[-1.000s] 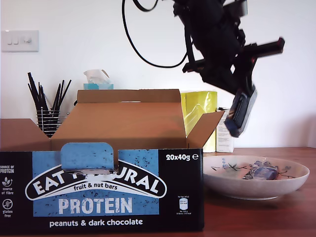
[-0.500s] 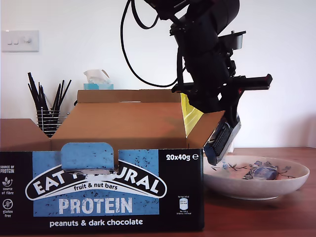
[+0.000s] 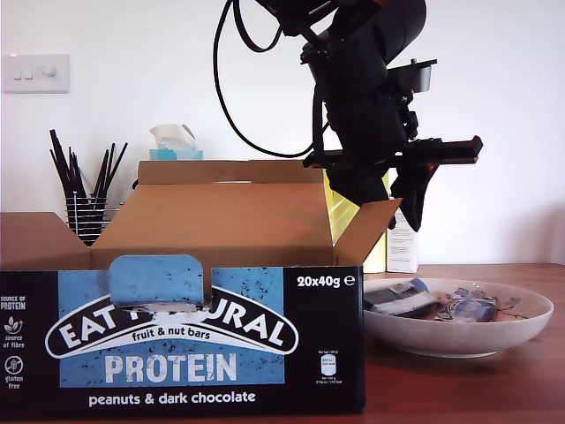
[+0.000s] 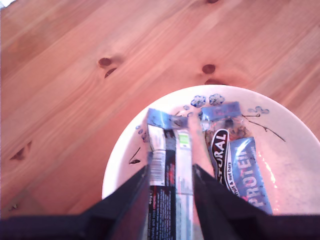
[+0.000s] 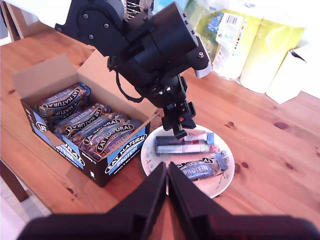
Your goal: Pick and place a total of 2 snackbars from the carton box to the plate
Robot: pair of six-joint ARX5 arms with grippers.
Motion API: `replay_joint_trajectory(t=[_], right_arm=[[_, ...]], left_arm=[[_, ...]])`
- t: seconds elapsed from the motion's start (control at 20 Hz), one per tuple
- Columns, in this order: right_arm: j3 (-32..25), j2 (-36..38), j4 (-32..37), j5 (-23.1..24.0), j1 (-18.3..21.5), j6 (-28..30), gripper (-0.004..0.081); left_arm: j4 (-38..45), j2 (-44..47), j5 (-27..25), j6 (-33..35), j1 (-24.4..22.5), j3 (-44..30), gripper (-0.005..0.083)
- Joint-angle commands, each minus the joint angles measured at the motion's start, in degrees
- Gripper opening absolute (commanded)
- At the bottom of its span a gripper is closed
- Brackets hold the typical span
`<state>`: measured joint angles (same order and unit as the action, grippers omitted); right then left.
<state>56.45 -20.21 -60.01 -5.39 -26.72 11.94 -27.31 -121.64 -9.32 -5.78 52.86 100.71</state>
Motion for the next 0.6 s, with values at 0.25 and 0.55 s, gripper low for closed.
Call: replay_joint_trajectory(t=[0.25, 0.55], right_arm=[[-0.9, 0.0, 1.3, 0.0, -0.2, 0.1, -0.0013], [-0.9, -0.3, 2.6, -0.1, -0.2, 0.0, -0.0013]], left_arm=[[0.6, -1.5, 1.9, 0.3, 0.0, 0.2, 0.0073], [-4.5, 0.9, 14.3, 0.9, 1.3, 7.6, -0.0019]])
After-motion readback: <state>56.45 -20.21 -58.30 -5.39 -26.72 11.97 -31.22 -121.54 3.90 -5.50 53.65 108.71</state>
